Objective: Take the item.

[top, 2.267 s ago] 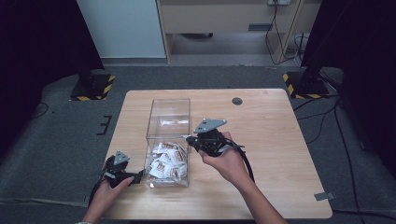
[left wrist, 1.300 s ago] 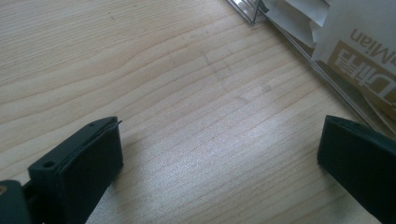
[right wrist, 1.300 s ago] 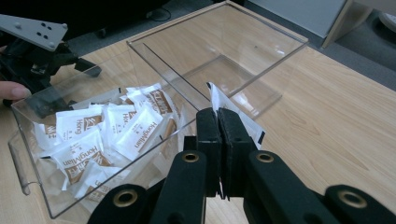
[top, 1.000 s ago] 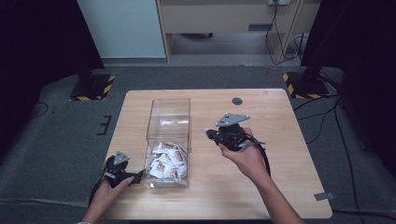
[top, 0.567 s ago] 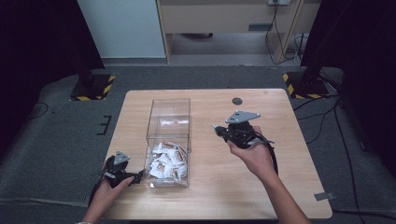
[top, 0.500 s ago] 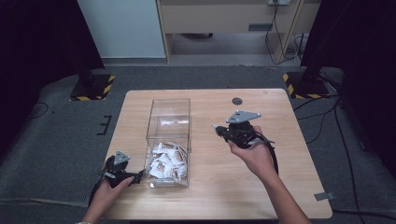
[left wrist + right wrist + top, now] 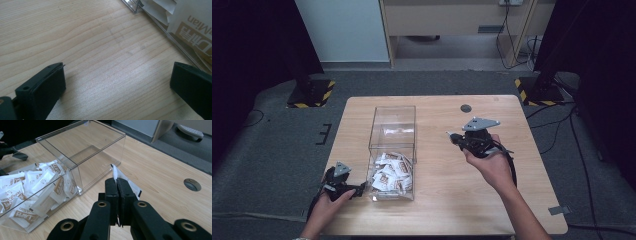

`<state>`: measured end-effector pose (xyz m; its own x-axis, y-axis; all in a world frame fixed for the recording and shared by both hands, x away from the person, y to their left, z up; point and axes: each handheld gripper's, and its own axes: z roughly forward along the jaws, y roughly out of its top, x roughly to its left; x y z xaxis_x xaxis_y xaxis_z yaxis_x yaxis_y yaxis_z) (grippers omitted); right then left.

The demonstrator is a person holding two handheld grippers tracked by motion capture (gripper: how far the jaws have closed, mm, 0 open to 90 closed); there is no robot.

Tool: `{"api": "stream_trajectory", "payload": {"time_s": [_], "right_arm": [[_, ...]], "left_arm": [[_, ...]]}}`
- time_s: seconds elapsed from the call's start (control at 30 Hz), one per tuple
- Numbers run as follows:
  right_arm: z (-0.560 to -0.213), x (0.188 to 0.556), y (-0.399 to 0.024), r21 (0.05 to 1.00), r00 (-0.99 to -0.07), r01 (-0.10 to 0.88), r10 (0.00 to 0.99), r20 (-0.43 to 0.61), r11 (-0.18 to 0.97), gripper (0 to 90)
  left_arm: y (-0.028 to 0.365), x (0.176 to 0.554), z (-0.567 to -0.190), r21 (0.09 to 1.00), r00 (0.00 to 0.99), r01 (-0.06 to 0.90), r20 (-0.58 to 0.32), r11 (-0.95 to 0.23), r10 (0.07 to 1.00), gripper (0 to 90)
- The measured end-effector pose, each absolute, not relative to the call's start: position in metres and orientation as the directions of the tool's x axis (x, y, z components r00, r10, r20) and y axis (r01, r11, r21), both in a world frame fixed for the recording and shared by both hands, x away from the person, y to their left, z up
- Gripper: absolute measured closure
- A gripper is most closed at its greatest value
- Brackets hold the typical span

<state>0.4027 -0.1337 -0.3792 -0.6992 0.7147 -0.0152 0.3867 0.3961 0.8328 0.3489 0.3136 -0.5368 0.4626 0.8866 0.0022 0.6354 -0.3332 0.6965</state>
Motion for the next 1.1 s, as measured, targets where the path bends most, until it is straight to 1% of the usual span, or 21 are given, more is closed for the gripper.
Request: {"api": "stream_trajectory", "payload": {"time_s": [0.37, 0.83, 1.1], "right_arm": [[-0.387, 0.406, -0.152, 0.828, -0.666, 0.415, 0.746, -0.007, 0.378, 88.0], [-0.398, 0.417, -0.184, 0.827, -0.597, 0.45, 0.802, -0.002, 0.337, 87.9], [-0.41, 0.421, -0.2, 0.821, -0.563, 0.477, 0.827, 0.012, 0.314, 87.8]], "left_arm": [[0.314, 0.349, -0.537, 0.696, 0.463, 0.635, 0.003, -0.334, 0.887, 0.0], [0.314, 0.349, -0.537, 0.696, 0.463, 0.636, 0.003, -0.335, 0.886, 0.0], [0.314, 0.349, -0.537, 0.696, 0.463, 0.636, 0.003, -0.334, 0.886, 0.0]]}}
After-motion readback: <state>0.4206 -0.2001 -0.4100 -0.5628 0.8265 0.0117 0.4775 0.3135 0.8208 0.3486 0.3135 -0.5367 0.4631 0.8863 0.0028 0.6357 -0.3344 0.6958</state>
